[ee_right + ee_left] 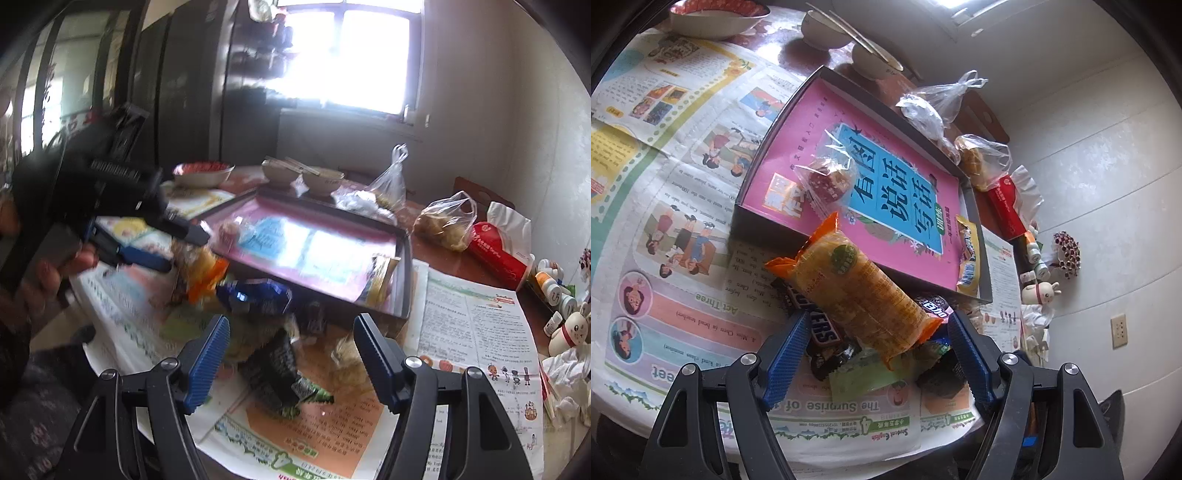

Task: Organize snacks
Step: 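Reach the left tool to the orange-ended bread packet and close on it, then lift the bread packet with the left tool while the right tool grasps the black pea-snack bag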

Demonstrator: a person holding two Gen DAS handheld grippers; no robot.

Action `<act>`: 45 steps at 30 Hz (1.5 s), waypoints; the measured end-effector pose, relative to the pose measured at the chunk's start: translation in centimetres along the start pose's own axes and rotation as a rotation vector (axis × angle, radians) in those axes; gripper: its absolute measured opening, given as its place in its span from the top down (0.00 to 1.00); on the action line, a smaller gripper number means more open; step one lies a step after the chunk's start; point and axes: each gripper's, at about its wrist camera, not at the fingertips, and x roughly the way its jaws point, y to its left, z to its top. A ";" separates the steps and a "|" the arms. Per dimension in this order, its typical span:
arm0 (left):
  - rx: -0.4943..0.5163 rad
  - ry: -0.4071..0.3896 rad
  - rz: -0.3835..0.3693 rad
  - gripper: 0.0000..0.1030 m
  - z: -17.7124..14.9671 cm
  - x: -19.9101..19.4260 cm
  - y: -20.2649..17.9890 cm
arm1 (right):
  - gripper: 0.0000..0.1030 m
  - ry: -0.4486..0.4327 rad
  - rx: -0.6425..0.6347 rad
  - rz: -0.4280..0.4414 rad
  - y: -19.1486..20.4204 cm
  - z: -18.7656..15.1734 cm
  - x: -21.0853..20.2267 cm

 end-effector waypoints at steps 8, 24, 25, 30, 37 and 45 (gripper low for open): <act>-0.044 -0.010 0.013 0.25 1.0 0.6 0.4 | 0.33 0.058 -0.118 -0.032 1.8 -1.3 1.6; -0.057 -0.004 0.029 0.26 1.4 1.7 0.4 | 0.44 0.143 -0.203 -0.103 2.5 -2.9 4.4; -0.056 -0.006 0.029 0.26 1.4 1.7 0.3 | 0.48 0.152 -0.200 -0.097 2.5 -2.9 4.5; -0.055 -0.012 0.032 0.31 1.3 1.7 0.4 | 0.56 0.147 -0.180 -0.076 2.2 -2.8 4.5; -0.064 0.017 0.014 0.63 1.2 2.2 1.1 | 0.64 0.141 -0.103 -0.014 1.0 -2.5 4.1; -0.027 -0.003 -0.018 0.69 1.0 1.2 0.7 | 0.64 0.118 0.006 0.073 -1.0 -2.0 3.1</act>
